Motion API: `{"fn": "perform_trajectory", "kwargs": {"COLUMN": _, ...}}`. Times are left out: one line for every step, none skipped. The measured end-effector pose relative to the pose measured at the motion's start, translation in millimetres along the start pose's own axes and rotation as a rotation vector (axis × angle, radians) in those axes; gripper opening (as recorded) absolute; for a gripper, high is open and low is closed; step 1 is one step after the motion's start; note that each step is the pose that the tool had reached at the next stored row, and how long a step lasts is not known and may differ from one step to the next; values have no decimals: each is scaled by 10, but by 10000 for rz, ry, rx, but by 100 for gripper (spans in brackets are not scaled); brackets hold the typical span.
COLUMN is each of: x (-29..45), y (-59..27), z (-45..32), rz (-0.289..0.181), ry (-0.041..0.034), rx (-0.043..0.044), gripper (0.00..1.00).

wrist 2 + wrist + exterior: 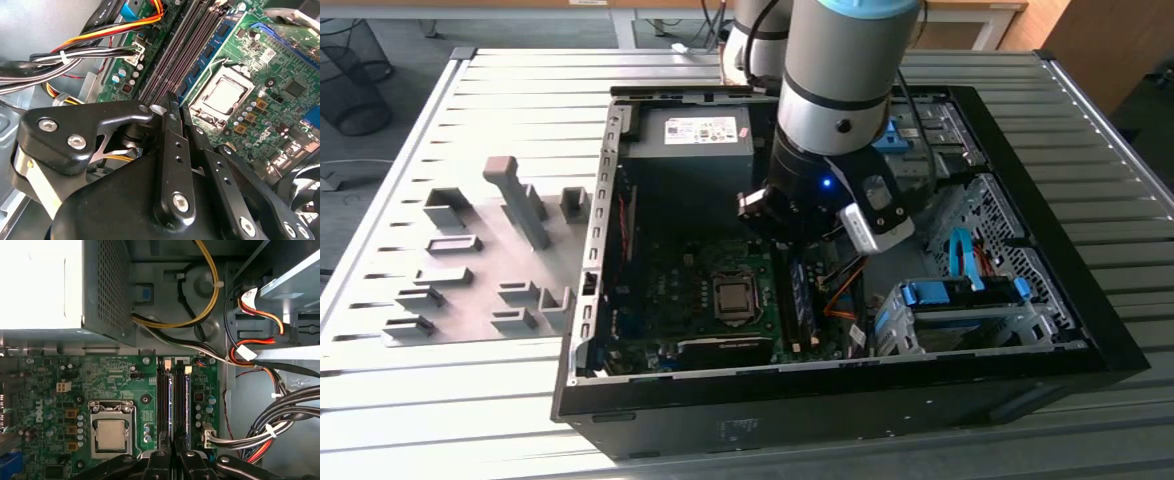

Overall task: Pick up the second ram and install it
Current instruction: 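Insert the second ram into the second slot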

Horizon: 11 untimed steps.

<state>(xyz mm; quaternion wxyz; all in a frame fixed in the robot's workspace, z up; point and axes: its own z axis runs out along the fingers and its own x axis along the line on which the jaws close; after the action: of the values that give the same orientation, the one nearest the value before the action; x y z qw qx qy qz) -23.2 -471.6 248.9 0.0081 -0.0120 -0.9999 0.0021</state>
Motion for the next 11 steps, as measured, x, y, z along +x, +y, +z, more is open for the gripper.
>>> {"fn": "perform_trajectory", "kwargs": {"x": 0, "y": -2, "z": 18, "rz": 0, "ry": 0, "rx": -5, "gripper": 14}}
{"fn": "perform_trajectory", "kwargs": {"x": -1, "y": -12, "z": 32, "rz": -2, "ry": 3, "rx": -13, "gripper": 14}}
{"fn": "perform_trajectory", "kwargs": {"x": -2, "y": -21, "z": 51, "rz": -2, "ry": 2, "rx": -26, "gripper": 14}}
{"fn": "perform_trajectory", "kwargs": {"x": -2, "y": -27, "z": 70, "rz": -9, "ry": 2, "rx": -32, "gripper": 14}}
{"fn": "perform_trajectory", "kwargs": {"x": -2, "y": -33, "z": 88, "rz": -19, "ry": 2, "rx": -32, "gripper": 14}}
{"fn": "perform_trajectory", "kwargs": {"x": -2, "y": -35, "z": 106, "rz": -19, "ry": 3, "rx": -31, "gripper": 14}}
{"fn": "perform_trajectory", "kwargs": {"x": -2, "y": -35, "z": 122, "rz": -15, "ry": 3, "rx": -31, "gripper": 14}}
{"fn": "perform_trajectory", "kwargs": {"x": -1, "y": -35, "z": 137, "rz": 5, "ry": 3, "rx": -31, "gripper": 14}}
{"fn": "perform_trajectory", "kwargs": {"x": -1, "y": -35, "z": 155, "rz": 33, "ry": 3, "rx": -31, "gripper": 14}}
{"fn": "perform_trajectory", "kwargs": {"x": 1, "y": -35, "z": 172, "rz": 60, "ry": 4, "rx": -32, "gripper": 14}}
{"fn": "perform_trajectory", "kwargs": {"x": 3, "y": -35, "z": 185, "rz": 81, "ry": 5, "rx": -31, "gripper": 14}}
